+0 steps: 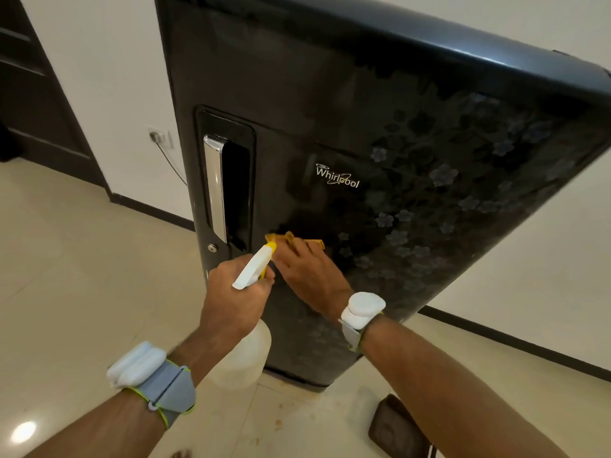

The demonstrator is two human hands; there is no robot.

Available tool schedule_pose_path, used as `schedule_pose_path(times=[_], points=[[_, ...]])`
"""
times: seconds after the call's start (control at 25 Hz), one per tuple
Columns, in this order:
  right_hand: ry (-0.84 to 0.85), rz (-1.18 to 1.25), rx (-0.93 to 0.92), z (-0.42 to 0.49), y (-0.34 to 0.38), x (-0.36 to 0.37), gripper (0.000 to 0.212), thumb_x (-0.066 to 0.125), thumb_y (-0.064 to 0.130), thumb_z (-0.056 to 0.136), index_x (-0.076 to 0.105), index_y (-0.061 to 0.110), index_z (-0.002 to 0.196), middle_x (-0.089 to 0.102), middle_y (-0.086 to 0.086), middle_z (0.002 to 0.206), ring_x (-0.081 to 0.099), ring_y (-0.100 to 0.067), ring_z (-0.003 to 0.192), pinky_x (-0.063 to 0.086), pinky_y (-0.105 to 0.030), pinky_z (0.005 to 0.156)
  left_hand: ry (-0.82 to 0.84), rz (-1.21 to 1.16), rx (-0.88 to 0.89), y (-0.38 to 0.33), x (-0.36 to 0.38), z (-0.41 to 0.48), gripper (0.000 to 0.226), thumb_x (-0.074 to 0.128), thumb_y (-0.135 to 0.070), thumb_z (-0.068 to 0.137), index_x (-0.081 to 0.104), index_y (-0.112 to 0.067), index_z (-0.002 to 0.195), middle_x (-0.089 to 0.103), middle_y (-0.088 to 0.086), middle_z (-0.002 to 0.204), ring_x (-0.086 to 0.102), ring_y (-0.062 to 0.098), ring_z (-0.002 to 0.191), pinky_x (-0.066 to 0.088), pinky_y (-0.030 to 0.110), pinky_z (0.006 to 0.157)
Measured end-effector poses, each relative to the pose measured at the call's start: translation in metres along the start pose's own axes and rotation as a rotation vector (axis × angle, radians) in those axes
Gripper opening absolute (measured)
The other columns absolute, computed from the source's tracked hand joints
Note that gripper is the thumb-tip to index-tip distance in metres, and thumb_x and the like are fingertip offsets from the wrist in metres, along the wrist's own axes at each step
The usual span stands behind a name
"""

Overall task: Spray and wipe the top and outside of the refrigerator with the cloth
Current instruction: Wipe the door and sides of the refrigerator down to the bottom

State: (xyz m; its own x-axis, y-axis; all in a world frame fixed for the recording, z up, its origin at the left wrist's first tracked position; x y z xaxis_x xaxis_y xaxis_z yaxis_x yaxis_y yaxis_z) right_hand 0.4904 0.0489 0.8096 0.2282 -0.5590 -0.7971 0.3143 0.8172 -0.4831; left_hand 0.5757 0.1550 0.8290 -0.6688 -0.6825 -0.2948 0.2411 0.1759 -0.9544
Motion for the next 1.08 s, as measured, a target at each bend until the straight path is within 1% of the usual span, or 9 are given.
schedule_pose_path(times=[0.12,0.28,0.44,0.6,0.68,0.76,0.92,0.96,1.08], points=[[0.025,-0.019,-0.147,-0.018,-0.008,0.001,0.027,0.050,0.008,0.092,0.062,0.008,0.116,0.060,-0.011,0.116,0.059,-0.029,0.091,0.049,-0.041,0.076,-0.034,0.003,0.012,0.002,-0.015,-0.001,0.006,0.069,-0.005,0.086,0.073,-0.008,0.088,0.071,0.011,0.081,0.067,0.028,0.073,0.058,0.036,0.065],[-0.157,0.087,0.161,0.055,-0.027,-0.043,0.034,0.038,0.008,0.094,0.059,0.004,0.121,0.057,-0.016,0.121,0.057,-0.032,0.093,0.050,-0.042,0.074,-0.093,0.043,0.009,0.008,-0.032,0.007,0.004,0.069,-0.004,0.084,0.072,-0.004,0.087,0.067,0.014,0.075,0.062,0.030,0.067,0.048,0.031,0.059],[-0.258,0.138,0.210,0.064,-0.031,-0.059,0.031,0.045,0.004,0.094,0.060,0.006,0.121,0.046,-0.014,0.120,0.054,-0.032,0.091,0.051,-0.042,0.073,-0.065,0.092,-0.012,0.013,-0.042,0.004,0.008,0.068,-0.005,0.084,0.069,-0.003,0.076,0.066,0.020,0.072,0.062,0.035,0.064,0.052,0.045,0.060],[-0.419,0.209,0.357,0.074,-0.067,-0.097,0.027,0.055,0.004,0.096,0.063,0.008,0.121,0.057,-0.015,0.110,0.056,-0.026,0.088,0.051,-0.027,0.071,-0.023,0.157,-0.100,0.028,-0.041,0.000,0.040,0.063,-0.002,0.082,0.042,-0.016,0.052,0.040,0.006,0.049,0.033,0.017,0.043,0.027,0.024,0.042],[-0.414,0.133,0.308,0.081,-0.059,-0.091,0.030,0.056,0.005,0.094,0.062,0.009,0.123,0.059,-0.014,0.113,0.056,-0.026,0.088,0.051,-0.030,0.069,-0.025,0.145,-0.106,0.028,-0.039,0.000,0.044,0.061,0.000,0.083,0.037,-0.018,0.051,0.036,0.002,0.048,0.030,0.015,0.043,0.024,0.017,0.040],[-0.328,0.102,0.235,0.078,-0.035,-0.062,0.035,0.053,0.004,0.089,0.062,0.008,0.123,0.058,-0.014,0.117,0.056,-0.029,0.088,0.050,-0.037,0.069,-0.028,0.162,-0.076,0.025,-0.038,0.002,0.033,0.062,-0.002,0.083,0.047,-0.010,0.055,0.045,0.010,0.050,0.036,0.026,0.045,0.028,0.025,0.043],[0.124,-0.043,-0.211,0.029,0.042,0.036,0.018,0.068,0.015,0.083,0.075,0.016,0.099,0.063,-0.006,0.115,0.061,-0.026,0.091,0.049,-0.039,0.077,-0.022,0.165,-0.025,0.022,-0.041,0.007,0.012,0.063,-0.004,0.084,0.066,-0.006,0.072,0.063,0.018,0.065,0.052,0.032,0.054,0.039,0.032,0.050],[0.136,-0.051,-0.244,0.024,0.044,0.038,0.015,0.068,0.017,0.084,0.075,0.016,0.097,0.063,-0.006,0.116,0.061,-0.026,0.094,0.049,-0.039,0.081,-0.028,0.160,-0.016,0.022,-0.045,0.007,0.011,0.064,-0.005,0.084,0.067,-0.006,0.074,0.063,0.019,0.066,0.054,0.033,0.055,0.040,0.031,0.050],[-0.030,0.033,-0.016,0.055,0.019,0.010,0.030,0.043,0.009,0.092,0.066,0.008,0.111,0.060,-0.013,0.116,0.057,-0.031,0.095,0.047,-0.042,0.081,-0.039,0.150,-0.047,0.031,-0.052,0.009,0.010,0.064,-0.006,0.086,0.067,-0.003,0.077,0.063,0.022,0.069,0.054,0.032,0.057,0.041,0.030,0.051]])
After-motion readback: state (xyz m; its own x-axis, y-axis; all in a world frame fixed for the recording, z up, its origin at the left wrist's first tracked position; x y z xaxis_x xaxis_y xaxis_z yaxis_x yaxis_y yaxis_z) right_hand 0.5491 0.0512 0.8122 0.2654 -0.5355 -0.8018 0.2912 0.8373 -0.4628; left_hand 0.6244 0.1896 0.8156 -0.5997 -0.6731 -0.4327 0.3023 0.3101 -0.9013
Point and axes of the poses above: each hand's wrist, its own z-axis towards the middle knuckle, its own x-axis out of the palm, y = z × x, the point moved 7 cm from there along z, towards the middle knuckle
